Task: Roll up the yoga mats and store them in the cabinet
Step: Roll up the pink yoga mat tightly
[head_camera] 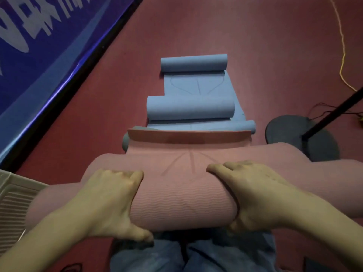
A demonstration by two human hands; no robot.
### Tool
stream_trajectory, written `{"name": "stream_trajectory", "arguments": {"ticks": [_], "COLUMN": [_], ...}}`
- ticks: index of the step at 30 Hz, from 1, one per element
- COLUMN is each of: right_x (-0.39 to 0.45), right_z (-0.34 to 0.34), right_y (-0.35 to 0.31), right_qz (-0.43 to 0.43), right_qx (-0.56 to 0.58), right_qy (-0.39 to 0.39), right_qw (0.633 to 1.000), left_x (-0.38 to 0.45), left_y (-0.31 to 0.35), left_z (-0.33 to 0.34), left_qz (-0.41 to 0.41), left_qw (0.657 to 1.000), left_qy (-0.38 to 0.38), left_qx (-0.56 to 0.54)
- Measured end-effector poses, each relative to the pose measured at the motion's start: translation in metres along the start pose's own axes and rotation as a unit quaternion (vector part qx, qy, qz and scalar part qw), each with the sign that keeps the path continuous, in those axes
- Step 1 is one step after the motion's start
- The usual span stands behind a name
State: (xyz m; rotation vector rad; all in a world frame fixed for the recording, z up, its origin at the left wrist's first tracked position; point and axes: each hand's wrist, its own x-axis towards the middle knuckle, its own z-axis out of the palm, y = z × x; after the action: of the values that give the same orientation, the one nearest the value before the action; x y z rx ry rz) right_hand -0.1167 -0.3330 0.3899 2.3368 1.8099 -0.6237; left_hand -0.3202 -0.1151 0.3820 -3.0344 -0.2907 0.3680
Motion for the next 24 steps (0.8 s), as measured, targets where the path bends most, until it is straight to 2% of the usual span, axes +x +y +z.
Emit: {"name": "stream_trajectory", "arguments": {"ticks": [3,5,9,12,14,17,20,24], "right_x": [-0.006,-0.004,0.001,0.002,0.004,0.005,0.007,0.005], "right_z": [-0.002,-0.005,-0.015,-0.020,-0.021,-0.023,-0.026,-0.024], "right_y": [0.007,0.012,0.020,0.020,0.018,0.023,0.027,0.024], "right_qz": [-0.011,-0.012,0.014,0.031,0.033,0.027,0.026,0.035], "right_qx": [0.023,0.042,0.113,0.144,0.143,0.160,0.144,0.126], "right_qy": [-0.021,-0.034,-0.014,0.021,0.025,0.034,0.037,0.036], "right_qw": [0.999,0.998,0.993,0.989,0.989,0.986,0.989,0.991], "left_x": [0.001,0.008,0.031,0.045,0.046,0.042,0.035,0.022], "left_y": [0.015,0.019,0.002,-0.020,-0.028,-0.031,-0.027,-0.013], "left_z": [-0.016,-0.018,-0.011,-0.005,-0.003,0.002,0.005,-0.002], "left_qz": [-0.018,-0.021,-0.035,-0.026,0.007,0.034,0.049,0.026], "left_qw": [0.993,0.987,0.981,0.968,0.958,0.940,0.956,0.985], "left_qy": [-0.114,-0.156,-0.180,-0.188,-0.162,-0.077,0.006,0.014], "left_qx": [-0.003,-0.005,-0.060,-0.163,-0.237,-0.330,-0.290,-0.170]}}
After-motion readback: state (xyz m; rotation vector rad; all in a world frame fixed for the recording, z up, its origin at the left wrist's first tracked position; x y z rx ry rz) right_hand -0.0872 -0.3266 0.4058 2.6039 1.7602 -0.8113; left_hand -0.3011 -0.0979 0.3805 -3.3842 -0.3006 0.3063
